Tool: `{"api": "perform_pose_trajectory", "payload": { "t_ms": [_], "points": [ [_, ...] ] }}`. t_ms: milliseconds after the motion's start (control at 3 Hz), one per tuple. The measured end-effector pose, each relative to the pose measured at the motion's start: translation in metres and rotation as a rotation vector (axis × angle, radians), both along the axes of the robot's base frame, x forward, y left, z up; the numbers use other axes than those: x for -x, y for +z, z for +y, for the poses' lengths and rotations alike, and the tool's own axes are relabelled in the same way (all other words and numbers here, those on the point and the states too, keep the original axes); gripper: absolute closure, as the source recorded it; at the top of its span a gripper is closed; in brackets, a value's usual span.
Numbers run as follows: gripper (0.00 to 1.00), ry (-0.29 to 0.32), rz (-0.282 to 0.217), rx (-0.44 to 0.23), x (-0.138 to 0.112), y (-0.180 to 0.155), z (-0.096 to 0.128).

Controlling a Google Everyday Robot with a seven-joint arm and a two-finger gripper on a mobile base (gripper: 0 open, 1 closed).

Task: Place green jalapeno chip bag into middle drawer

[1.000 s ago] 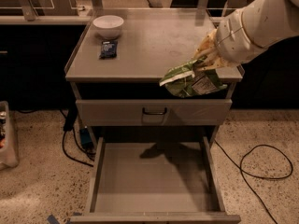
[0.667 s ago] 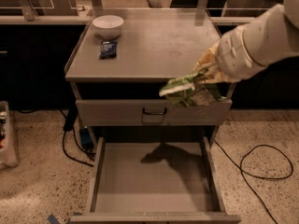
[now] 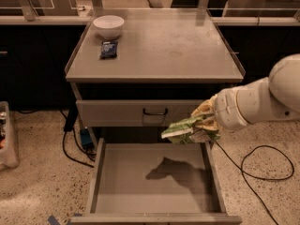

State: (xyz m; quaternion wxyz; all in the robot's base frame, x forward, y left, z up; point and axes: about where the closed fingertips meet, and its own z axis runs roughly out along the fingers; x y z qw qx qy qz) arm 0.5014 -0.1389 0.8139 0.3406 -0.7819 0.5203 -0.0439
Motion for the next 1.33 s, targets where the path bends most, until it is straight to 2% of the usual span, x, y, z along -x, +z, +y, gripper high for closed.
{"api": "perform_pose_trajectory", "payload": {
  "t_ms": [667,1000,1333],
  "points": [
    [1.0,0.009,0.045,-0.046,0.011,-0.078,0.004],
    [1.0,0.01,0.045,-0.046,0.011,-0.079,0.004],
    [1.0,0.017,0.051,-0.069,0.011,-0.126,0.003]
  ]
}}
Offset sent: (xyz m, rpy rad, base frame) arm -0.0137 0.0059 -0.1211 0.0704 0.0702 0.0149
